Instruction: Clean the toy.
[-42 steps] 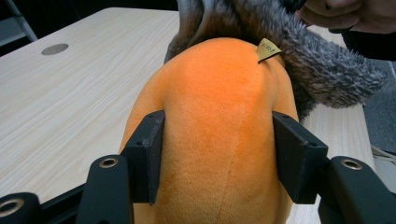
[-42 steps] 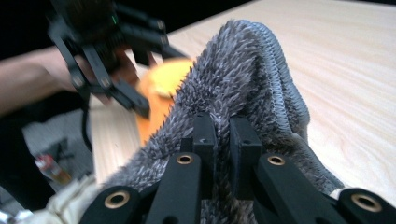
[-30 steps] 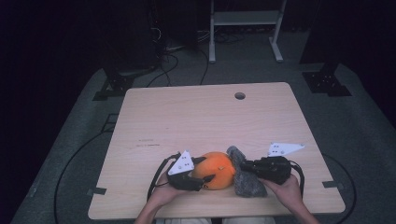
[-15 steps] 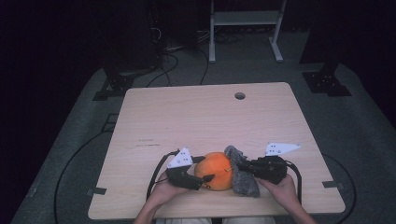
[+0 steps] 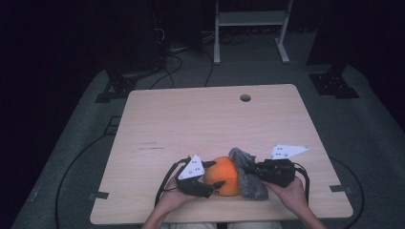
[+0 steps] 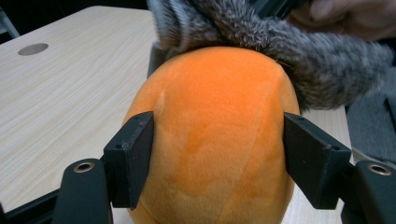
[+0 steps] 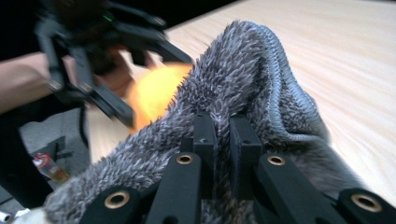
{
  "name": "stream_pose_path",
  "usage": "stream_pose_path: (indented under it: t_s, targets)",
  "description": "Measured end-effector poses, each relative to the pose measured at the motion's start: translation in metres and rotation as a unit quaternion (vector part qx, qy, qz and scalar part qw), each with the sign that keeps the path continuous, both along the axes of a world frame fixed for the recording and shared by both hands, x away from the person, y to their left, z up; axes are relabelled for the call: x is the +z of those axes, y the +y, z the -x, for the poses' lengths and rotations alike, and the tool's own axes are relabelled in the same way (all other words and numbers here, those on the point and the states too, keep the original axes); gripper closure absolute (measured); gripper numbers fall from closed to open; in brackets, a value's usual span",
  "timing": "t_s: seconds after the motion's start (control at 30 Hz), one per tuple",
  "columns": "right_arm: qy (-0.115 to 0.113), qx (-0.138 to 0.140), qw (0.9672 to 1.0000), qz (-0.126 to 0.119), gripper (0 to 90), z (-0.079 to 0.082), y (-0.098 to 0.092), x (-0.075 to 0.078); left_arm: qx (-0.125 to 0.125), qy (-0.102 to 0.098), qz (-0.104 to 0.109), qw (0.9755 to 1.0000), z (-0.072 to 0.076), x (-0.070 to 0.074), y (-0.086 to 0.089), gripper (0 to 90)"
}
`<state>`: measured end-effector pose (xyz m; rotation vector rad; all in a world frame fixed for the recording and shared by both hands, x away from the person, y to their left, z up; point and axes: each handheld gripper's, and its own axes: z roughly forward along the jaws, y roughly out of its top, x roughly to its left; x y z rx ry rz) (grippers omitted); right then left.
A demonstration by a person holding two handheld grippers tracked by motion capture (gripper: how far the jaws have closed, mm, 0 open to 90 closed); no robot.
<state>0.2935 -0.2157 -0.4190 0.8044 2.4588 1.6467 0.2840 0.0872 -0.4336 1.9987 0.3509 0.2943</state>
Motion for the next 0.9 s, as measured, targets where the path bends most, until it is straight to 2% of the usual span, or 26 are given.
stream_pose_path:
  t_s: [0.1, 0.13, 0.2, 0.23, 0.27, 0.3, 0.33, 0.37, 0.4, 0.43, 0.47, 0.5, 0.53, 0.57, 0.6, 0.63, 0.67, 0.7, 0.73, 0.77, 0.8, 0.83, 0.87, 0.9]
  targets:
    - [0.022, -0.025, 0.9989, 0.032, 82.5, -0.003, -0.016, -0.005, 0.0, -0.007, 0.001, 1.0, 0.001, 0.001, -0.002, 33.7]
    - [0.014, -0.029, 0.9989, 0.035, 82.5, -0.001, -0.021, -0.001, 0.0, -0.008, -0.002, 1.0, 0.001, 0.001, -0.002, 35.8]
    - [0.0, -0.02, 0.9997, 0.012, 82.5, 0.003, -0.019, 0.009, -0.002, -0.011, -0.003, 0.9999, 0.002, 0.001, -0.003, 36.4]
    - [0.0, -0.02, 0.9997, 0.012, 82.5, 0.003, -0.019, 0.009, -0.001, -0.011, -0.001, 0.9999, 0.002, 0.001, -0.004, 36.4]
    - [-0.012, -0.011, 0.9998, 0.006, 82.5, 0.005, -0.015, 0.015, -0.002, -0.012, -0.001, 0.9999, 0.002, 0.001, -0.005, 36.4]
    - [-0.023, -0.002, 0.9997, 0.009, 82.5, 0.007, -0.01, 0.02, -0.003, -0.013, -0.001, 0.9999, 0.003, 0.001, -0.006, 36.3]
    - [-0.029, 0.011, 0.9993, 0.023, 82.5, 0.007, 0.002, 0.022, -0.005, -0.014, 0.002, 0.9999, 0.003, 0.001, -0.007, 34.5]
    - [-0.029, 0.013, 0.9989, 0.035, 82.6, 0.006, 0.006, 0.019, -0.002, -0.01, 0.004, 0.9999, 0.003, 0.001, -0.007, 31.1]
    - [-0.025, 0.014, 0.9989, 0.038, 82.5, 0.005, 0.007, 0.015, 0.005, -0.003, 0.008, 1.0, 0.002, 0.001, -0.006, 23.9]
    - [-0.018, 0.013, 0.9993, 0.029, 82.5, 0.004, 0.006, 0.011, 0.005, -0.003, 0.008, 1.0, 0.002, 0.001, -0.006, 17.9]
    - [-0.018, 0.013, 0.9993, 0.029, 82.5, 0.004, 0.006, 0.011, 0.011, 0.005, 0.014, 0.9998, 0.001, 0.001, -0.005, 17.9]
    - [-0.01, 0.006, 0.9998, 0.016, 82.6, 0.004, 0.0, 0.006, 0.022, 0.015, 0.015, 0.9995, -0.001, 0.001, -0.003, 7.0]
    - [-0.007, 0.001, 0.9999, 0.013, 82.6, 0.004, -0.004, 0.004, 0.026, 0.045, 0.017, 0.9985, -0.006, -0.001, 0.001, 7.0]
    - [-0.007, 0.001, 0.9999, 0.013, 82.6, 0.004, -0.004, 0.004, 0.026, 0.045, 0.017, 0.9985, -0.006, -0.001, 0.001, 7.7]
    - [-0.003, -0.004, 0.9999, 0.011, 82.5, 0.003, -0.008, 0.003, 0.022, 0.058, 0.018, 0.9979, -0.008, -0.003, 0.002, 7.7]
    - [0.002, -0.007, 0.9999, 0.011, 82.5, 0.002, -0.012, 0.002, 0.012, 0.067, 0.023, 0.9974, -0.009, -0.005, 0.004, 15.3]
    - [0.014, -0.009, 0.9998, 0.012, 82.4, 0.001, -0.021, -0.003, 0.007, 0.062, 0.032, 0.9976, -0.008, -0.007, 0.003, 28.6]
    - [0.014, -0.009, 0.9998, 0.012, 82.4, 0.001, -0.021, -0.003, 0.007, 0.062, 0.032, 0.9976, -0.008, -0.007, 0.003, 32.4]
    - [0.026, -0.012, 0.9995, 0.016, 82.4, 0.0, -0.028, -0.005, 0.006, 0.045, 0.03, 0.9985, -0.006, -0.005, 0.001, 37.0]
    - [0.026, -0.012, 0.9995, 0.016, 82.4, 0.0, -0.028, -0.005, 0.006, 0.045, 0.03, 0.9985, -0.006, -0.005, 0.001, 38.5]
    - [0.03, -0.021, 0.9987, 0.034, 82.5, 0.0, -0.035, -0.004, 0.007, 0.041, 0.028, 0.9987, -0.006, -0.004, 0.0, 40.1]
    - [0.03, -0.021, 0.9987, 0.034, 82.5, 0.0, -0.035, -0.004, 0.011, 0.039, 0.032, 0.9987, -0.006, -0.002, 0.0, 40.1]
    - [0.017, -0.03, 0.9991, 0.024, 82.6, 0.005, -0.04, 0.007, 0.012, 0.025, 0.034, 0.9991, -0.004, 0.002, 0.0, 41.8]
    - [0.017, -0.03, 0.9991, 0.024, 82.6, 0.005, -0.04, 0.007, 0.012, 0.025, 0.034, 0.9991, -0.004, 0.002, 0.0, 42.4]
